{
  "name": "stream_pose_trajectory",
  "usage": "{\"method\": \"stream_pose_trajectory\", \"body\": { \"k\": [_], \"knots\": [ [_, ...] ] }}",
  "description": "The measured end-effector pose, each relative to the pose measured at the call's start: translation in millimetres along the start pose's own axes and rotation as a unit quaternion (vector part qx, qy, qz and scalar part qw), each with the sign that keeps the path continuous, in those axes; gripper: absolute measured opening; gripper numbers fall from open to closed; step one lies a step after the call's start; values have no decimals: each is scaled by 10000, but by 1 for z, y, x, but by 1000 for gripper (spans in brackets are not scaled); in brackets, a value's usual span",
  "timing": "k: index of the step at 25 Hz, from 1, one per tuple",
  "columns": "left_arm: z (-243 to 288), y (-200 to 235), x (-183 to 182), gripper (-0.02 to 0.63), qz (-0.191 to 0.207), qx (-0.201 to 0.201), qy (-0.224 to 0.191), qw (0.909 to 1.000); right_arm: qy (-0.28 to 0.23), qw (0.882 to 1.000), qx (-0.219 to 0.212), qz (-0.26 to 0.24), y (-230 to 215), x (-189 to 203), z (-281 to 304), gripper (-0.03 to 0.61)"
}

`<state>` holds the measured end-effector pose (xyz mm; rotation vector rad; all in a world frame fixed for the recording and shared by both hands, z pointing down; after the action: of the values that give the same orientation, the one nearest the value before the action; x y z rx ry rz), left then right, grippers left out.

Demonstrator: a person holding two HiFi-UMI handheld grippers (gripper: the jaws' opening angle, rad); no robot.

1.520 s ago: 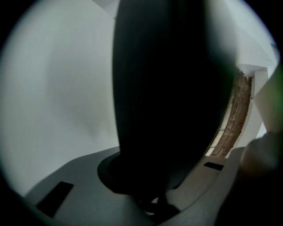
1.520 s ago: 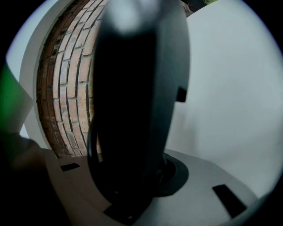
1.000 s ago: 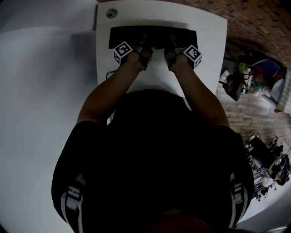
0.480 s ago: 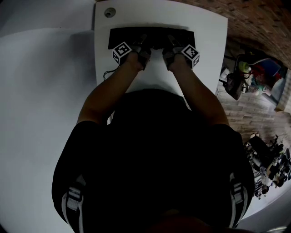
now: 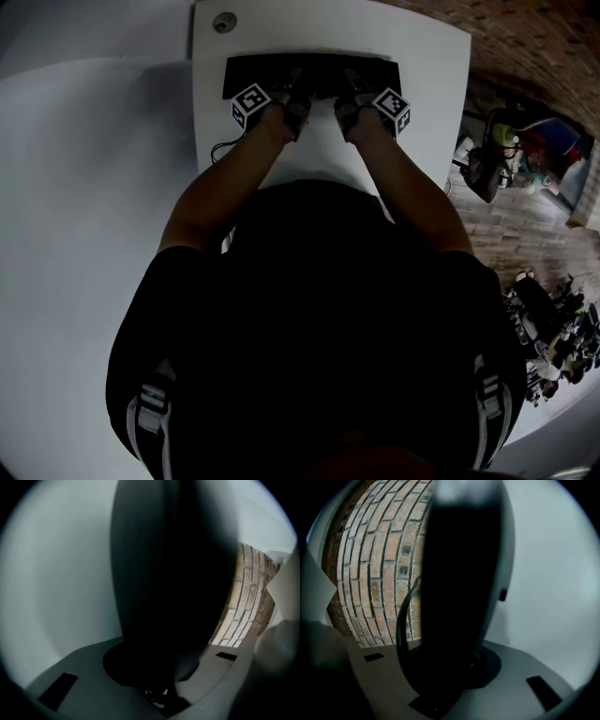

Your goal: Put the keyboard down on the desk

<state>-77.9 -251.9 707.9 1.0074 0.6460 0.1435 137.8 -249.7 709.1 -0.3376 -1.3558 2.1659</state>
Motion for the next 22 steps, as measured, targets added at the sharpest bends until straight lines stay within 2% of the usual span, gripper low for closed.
{"method": "stream_pose_trajectory", "body": {
  "k": [14, 22],
  "knots": [
    [2, 0, -3, 81, -11, -94, 42, 9999, 33, 9999, 69, 114, -4, 2, 2, 144],
    [-2, -3, -4, 92, -103, -63, 68, 9999, 123, 9999, 59, -21, 0, 4, 0, 153]
  ]
}}
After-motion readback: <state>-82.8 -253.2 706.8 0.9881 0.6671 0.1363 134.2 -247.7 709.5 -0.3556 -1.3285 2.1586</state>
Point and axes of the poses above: the fingertips, and each gripper's own axes: z forward along the fingers, y to its left, x out of its underside, the point moved 8 cm from there along -z, backward along the fingers, and after that the axes turned 13 degrees about -z, right-handed, at the moved point
